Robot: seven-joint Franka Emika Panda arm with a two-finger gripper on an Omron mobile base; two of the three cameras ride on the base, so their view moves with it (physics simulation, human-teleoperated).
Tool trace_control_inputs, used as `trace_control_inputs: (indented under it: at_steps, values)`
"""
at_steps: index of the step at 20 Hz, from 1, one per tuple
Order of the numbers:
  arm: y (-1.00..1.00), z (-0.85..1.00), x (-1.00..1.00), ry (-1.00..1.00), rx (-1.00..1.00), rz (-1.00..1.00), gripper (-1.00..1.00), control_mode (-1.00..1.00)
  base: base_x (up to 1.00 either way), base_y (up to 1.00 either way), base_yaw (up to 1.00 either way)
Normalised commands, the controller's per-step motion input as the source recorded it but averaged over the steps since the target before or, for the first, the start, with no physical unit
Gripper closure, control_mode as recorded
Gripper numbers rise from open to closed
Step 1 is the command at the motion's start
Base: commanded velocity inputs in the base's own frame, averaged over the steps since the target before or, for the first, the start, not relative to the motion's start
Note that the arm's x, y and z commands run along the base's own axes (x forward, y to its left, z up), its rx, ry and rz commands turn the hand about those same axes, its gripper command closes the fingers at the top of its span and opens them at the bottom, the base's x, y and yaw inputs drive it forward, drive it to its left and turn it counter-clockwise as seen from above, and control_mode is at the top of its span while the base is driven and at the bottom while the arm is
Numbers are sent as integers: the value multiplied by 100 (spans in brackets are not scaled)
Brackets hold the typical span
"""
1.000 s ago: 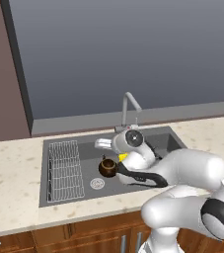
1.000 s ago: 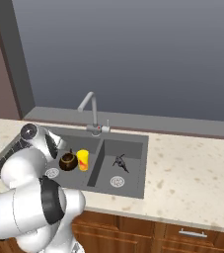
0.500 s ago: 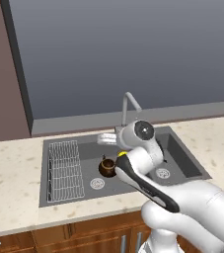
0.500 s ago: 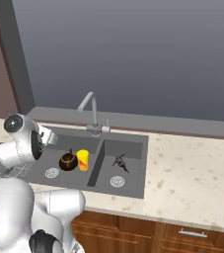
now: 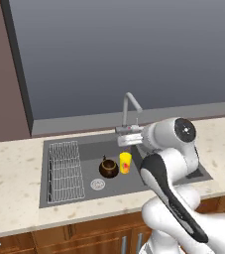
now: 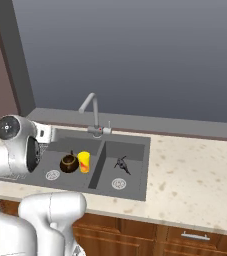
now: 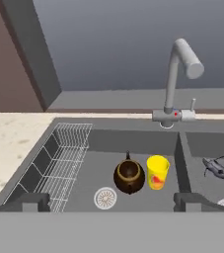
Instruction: Pick the teapot and cup and place them in the sink. Then turn on the water.
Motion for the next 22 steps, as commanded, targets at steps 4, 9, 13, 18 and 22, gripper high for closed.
trace_control_inputs:
  at_steps: [4, 9, 13, 18, 22]
  values:
    - [-89, 66, -46, -14, -1, 22, -100, -100, 0, 0, 0]
    - [-95, 20, -54, -7, -6, 21, -100, -100, 0, 0, 0]
    - [-78, -2, -36, -2, -13, 24, -100, -100, 0, 0, 0]
    - [-68, -30, -19, -1, -16, 28, -100, -100, 0, 0, 0]
    - [-26, -34, -4, -12, -17, 40, -100, -100, 0, 0, 0]
